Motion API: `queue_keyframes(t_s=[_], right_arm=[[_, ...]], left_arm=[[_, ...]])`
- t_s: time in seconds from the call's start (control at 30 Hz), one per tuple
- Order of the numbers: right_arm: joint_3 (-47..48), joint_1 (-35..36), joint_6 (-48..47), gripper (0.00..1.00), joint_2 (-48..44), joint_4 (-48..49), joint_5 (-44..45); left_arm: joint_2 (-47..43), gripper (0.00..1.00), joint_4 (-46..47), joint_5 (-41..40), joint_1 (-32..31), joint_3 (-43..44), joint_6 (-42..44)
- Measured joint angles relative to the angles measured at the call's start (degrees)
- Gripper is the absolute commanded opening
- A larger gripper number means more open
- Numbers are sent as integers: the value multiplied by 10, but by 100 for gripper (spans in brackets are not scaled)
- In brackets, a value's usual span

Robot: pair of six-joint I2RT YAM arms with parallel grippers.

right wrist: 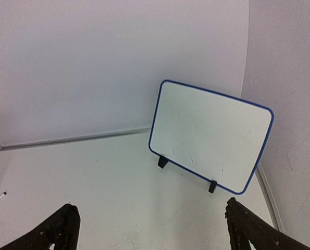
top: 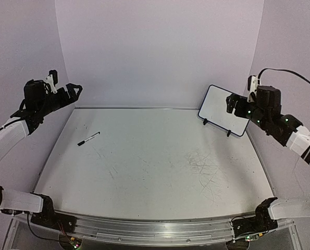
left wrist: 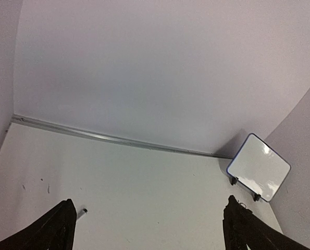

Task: Write a sentence on the whiteboard
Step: Move the whiteboard to the corner of the board.

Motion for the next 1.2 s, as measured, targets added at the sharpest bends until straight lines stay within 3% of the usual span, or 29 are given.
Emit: queue_keyframes(t_s=[0.17,0.47,0.77,1.2], right_arm=[[0,2,13,98,73,-15,17],[35,-9,59,98,256,-10,25],[60,-109,146,98,389,-12,-24],[116,-163,200,78,529,-6,-37]], left_arm=[[24,99,-3,40,-31,-1,-4],[96,99,-3,50,-155,-1,-4],[144,99,-3,43,-232,-9,-13],[160,99,-3,26,-280,-19,-12]])
